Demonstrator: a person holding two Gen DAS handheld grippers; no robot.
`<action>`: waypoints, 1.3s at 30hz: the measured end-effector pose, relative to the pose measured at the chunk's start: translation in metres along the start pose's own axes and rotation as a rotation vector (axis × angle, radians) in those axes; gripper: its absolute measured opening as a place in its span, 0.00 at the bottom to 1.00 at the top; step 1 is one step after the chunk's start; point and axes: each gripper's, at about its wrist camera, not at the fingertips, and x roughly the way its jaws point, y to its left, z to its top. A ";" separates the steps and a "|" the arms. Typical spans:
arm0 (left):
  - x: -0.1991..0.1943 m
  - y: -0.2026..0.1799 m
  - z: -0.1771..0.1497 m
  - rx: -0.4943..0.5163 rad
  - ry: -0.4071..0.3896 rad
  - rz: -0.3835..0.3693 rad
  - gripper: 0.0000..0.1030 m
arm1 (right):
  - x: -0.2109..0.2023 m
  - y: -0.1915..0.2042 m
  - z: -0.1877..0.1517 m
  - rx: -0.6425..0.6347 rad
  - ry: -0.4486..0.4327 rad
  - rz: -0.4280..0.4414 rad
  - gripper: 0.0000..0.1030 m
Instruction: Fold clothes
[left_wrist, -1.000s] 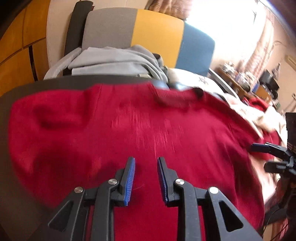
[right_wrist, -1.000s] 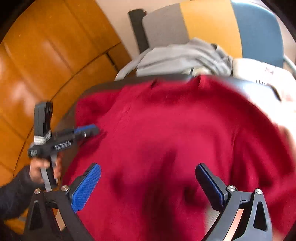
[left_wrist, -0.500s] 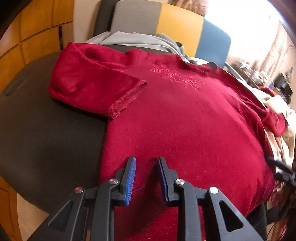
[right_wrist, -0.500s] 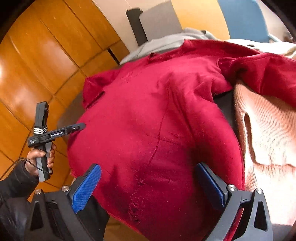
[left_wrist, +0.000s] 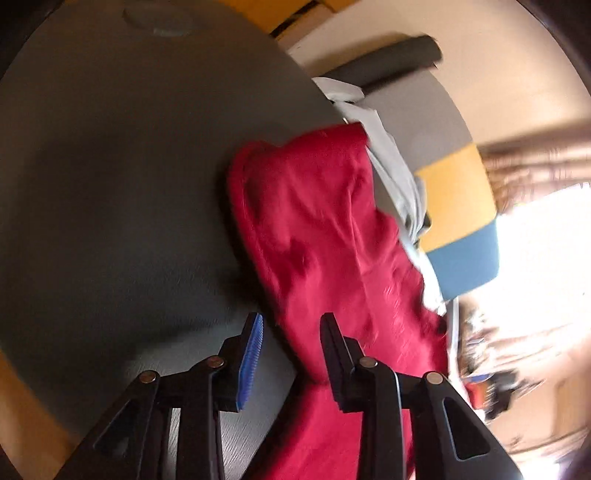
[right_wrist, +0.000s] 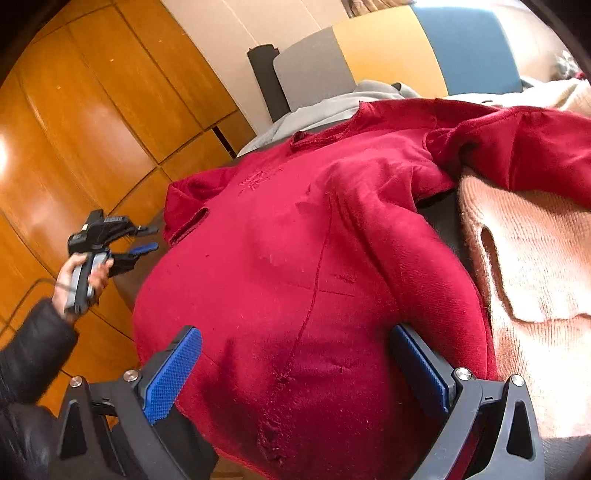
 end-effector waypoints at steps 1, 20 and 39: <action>0.008 0.001 0.003 -0.018 0.011 -0.001 0.33 | 0.003 0.004 -0.001 -0.011 -0.003 -0.011 1.00; -0.103 0.023 0.093 -0.268 -0.411 0.076 0.23 | 0.002 -0.004 -0.001 -0.005 -0.035 -0.023 1.00; 0.097 -0.167 -0.122 0.767 0.092 0.123 0.27 | 0.005 -0.019 0.124 0.049 -0.048 0.042 1.00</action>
